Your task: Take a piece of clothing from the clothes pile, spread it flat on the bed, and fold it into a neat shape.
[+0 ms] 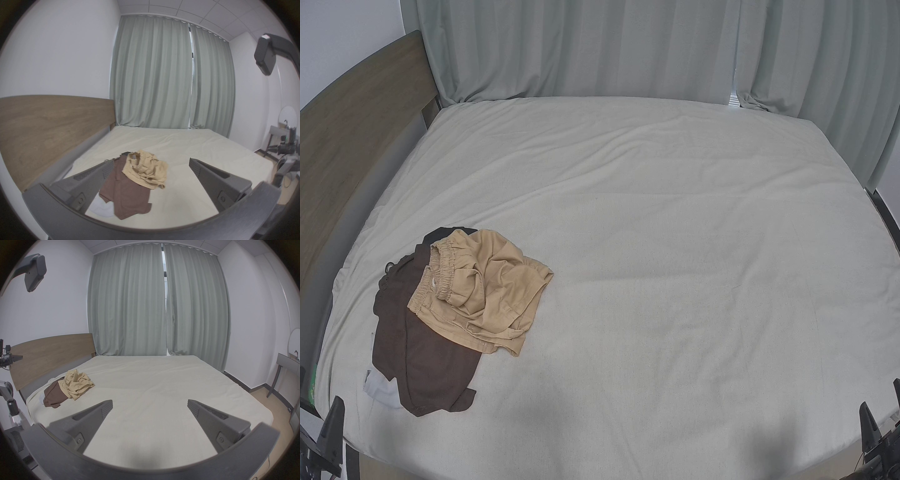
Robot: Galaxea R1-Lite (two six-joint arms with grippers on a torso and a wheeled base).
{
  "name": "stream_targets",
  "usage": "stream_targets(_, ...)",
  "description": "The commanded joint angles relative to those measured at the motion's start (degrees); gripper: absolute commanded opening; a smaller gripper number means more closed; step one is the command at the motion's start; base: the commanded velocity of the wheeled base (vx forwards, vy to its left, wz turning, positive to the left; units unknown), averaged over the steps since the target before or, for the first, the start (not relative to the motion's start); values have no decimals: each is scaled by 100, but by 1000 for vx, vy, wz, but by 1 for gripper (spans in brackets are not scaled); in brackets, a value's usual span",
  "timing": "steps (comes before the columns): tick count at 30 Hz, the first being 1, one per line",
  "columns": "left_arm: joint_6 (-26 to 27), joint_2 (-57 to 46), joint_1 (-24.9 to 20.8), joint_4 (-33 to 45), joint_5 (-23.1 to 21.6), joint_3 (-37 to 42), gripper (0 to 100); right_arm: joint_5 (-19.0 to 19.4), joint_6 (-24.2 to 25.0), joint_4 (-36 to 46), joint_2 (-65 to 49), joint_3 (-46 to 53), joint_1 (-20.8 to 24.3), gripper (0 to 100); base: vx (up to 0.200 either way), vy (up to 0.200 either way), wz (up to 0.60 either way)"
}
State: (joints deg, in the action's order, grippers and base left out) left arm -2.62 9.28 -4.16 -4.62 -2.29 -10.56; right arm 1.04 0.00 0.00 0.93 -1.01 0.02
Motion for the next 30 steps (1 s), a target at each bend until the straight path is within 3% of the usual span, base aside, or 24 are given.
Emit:
stream_targets(1,-213,575,-393,-21,-52,-227,100,2,0,0,-93,101,6,100,0,0,0)
stream_targets(9,-757,962,-639,-57,-87,-289,100,2,0,0,-93,101,6,100,0,0,0)
stream_targets(16,-837,1410,-727,-57,-114,-465,100,2,-9,0,-93,101,6,100,0,0,0)
stream_targets(21,-1223,2043,-815,-74,-421,-720,100,2,-9,0,-93,101,6,100,0,0,0)
stream_targets(27,-1241,2518,-815,-329,-623,-764,100,2,-9,0,-93,101,6,100,0,0,0)
stream_targets(30,-1346,3089,-727,-575,-957,-869,100,2,-9,0,-93,101,6,100,0,0,0)
